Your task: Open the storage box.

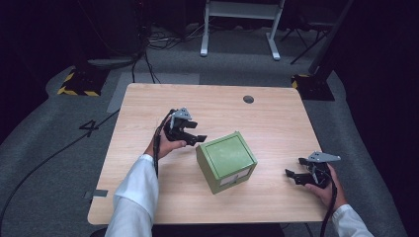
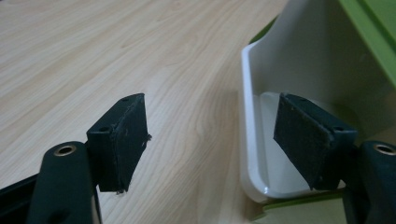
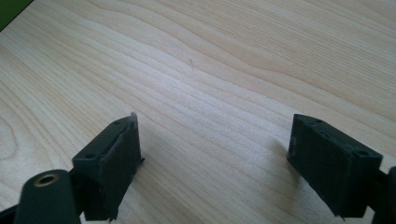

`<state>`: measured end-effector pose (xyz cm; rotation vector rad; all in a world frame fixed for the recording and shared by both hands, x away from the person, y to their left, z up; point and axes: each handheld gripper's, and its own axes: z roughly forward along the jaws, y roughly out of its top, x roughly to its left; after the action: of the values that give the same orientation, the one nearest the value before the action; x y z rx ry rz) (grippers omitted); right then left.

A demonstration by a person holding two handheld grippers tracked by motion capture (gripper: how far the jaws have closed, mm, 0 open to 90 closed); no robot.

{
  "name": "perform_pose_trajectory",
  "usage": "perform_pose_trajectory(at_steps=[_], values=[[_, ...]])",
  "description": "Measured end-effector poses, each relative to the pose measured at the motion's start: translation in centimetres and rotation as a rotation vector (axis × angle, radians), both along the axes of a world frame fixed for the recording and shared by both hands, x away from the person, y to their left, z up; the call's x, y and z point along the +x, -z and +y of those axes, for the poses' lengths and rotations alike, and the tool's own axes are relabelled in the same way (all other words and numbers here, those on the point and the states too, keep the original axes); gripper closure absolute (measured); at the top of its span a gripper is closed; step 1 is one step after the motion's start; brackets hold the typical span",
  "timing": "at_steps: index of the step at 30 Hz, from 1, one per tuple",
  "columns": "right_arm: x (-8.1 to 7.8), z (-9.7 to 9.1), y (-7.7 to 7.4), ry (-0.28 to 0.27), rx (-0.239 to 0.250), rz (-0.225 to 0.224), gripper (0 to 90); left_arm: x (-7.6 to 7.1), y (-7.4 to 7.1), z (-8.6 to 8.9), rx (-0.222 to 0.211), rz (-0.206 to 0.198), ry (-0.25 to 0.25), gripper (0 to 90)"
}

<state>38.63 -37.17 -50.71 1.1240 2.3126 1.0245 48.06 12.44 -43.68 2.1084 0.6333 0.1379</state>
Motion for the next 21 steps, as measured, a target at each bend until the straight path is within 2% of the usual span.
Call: perform_pose_trajectory(at_steps=[1, 2, 3, 5, 7, 11, 12, 15, 19, 20, 21], values=[[0.0, 0.0, 0.0, 0.0, 0.0, 0.0, 17.1, 0.1, 0.0, -0.5, 0.02, 0.015, 0.024, 26.7], [0.0, 0.0, 0.0, 0.0, 0.0, 0.0, 17.1, 0.1, 0.0, -0.5, 0.02, 0.015, 0.024, 26.8], [0.0, 0.0, 0.0, 0.0, 0.0, 0.0, 17.1, 0.3, 0.1, -1.0, 0.045, 0.023, 0.043, 29.1], [0.0, 0.0, 0.0, 0.0, 0.0, 0.0, 17.1, 0.4, 0.1, -1.1, 0.041, 0.027, 0.05, 31.2], [0.0, 0.0, 0.0, 0.0, 0.0, 0.0, 17.1, 0.8, 0.1, -1.5, 0.053, 0.035, 0.057, 27.8], [0.0, 0.0, 0.0, 0.001, 0.0, 0.0, 16.9, 1.3, 0.1, -2.0, 0.076, 0.043, 0.083, 28.9], [0.0, 0.0, 0.0, 0.001, 0.0, 0.001, 16.8, 1.6, 0.1, -2.2, 0.079, 0.064, 0.104, 28.9], [0.0, 0.0, 0.0, 0.002, 0.001, 0.001, 16.8, 2.3, -0.1, -2.5, 0.102, 0.088, 0.137, 26.4], [0.0, 0.0, 0.0, 0.002, 0.001, 0.001, 16.8, 2.7, -0.2, -2.9, 0.133, 0.129, 0.199, 31.9], [0.0, 0.0, 0.0, 0.002, 0.001, 0.001, 16.8, 2.7, -0.2, -2.9, 0.133, 0.129, 0.199, 33.0], [0.0, 0.0, 0.0, 0.002, 0.001, 0.001, 16.8, 2.8, -0.1, -2.9, 0.135, 0.135, 0.215, 36.8]])
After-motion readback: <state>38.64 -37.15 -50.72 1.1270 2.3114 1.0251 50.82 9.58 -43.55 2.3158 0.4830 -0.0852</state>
